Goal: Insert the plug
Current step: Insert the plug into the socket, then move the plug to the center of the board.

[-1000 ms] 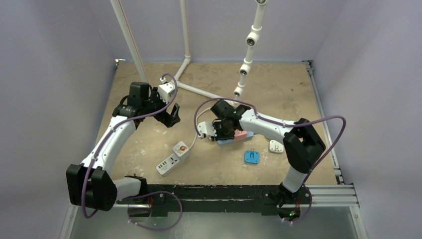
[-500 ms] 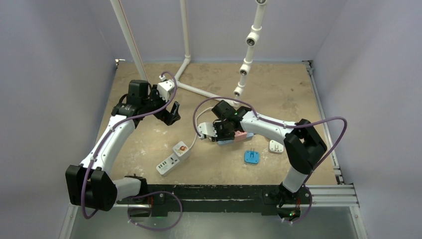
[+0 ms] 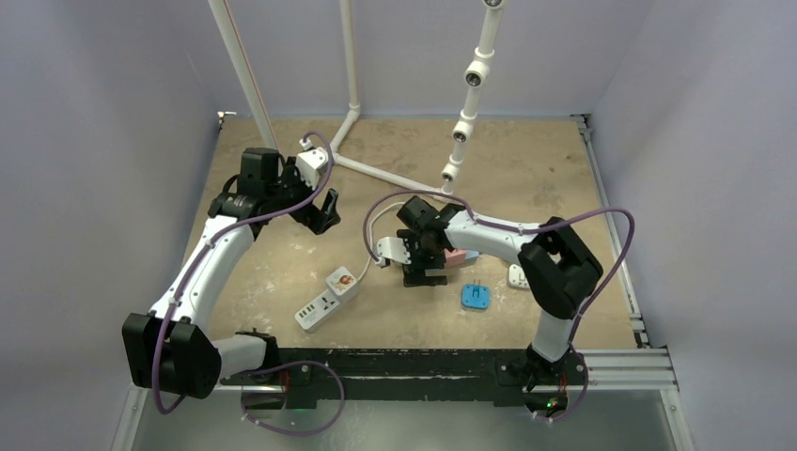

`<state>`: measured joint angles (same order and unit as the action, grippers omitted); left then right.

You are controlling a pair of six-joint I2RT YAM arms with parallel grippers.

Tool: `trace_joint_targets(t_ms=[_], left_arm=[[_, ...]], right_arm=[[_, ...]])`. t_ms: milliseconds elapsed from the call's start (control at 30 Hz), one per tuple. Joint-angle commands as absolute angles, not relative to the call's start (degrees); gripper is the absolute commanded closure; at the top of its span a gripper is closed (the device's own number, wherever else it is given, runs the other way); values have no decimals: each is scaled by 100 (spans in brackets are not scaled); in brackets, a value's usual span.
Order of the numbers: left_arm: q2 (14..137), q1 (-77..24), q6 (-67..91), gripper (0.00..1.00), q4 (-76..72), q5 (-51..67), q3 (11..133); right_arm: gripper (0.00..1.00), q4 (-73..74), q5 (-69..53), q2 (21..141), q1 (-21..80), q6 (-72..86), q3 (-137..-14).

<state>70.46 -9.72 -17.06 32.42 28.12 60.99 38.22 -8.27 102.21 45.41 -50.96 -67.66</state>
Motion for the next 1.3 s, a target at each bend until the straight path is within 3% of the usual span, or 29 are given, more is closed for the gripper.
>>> trace_joint_targets(t_ms=[0, 333, 433, 500, 533, 700, 900, 1100, 1267], left_arm=[[6848, -932, -1678, 1, 3324, 2829, 6375], [6666, -933, -1819, 1, 3561, 2672, 6615], [6667, -933, -1796, 1, 3629, 2677, 6748], [6652, -937, -1799, 1, 3637, 2704, 6822], [6639, -932, -1794, 1, 3627, 2710, 6855], [6619, -932, -1786, 1, 3653, 2689, 7070], [6519, -937, -1776, 1, 3715, 2680, 7170], [6354, -932, -1865, 1, 3786, 2663, 7189], [6320, -933, -1950, 1, 3807, 2660, 7228]], right_arm=[[1, 3872, -516, 10025, 4529, -4710, -6958], [1, 3324, -439, 8419, 4541, -3965, -7565], [1, 2349, 62, 7578, 4508, -2270, -7163], [1, 1897, 1547, 7109, 4459, -294, -6861], [1, 2086, 2070, 6923, 4337, 376, -6827], [1, 3425, 2275, 6496, 3498, 2738, -6532], [1, 5707, 2987, 6914, 2957, 5171, -5957], [1, 5370, 2279, 6581, 1927, 5209, -5305], [1, 5198, 2106, 6970, 1259, 4957, -5351]])
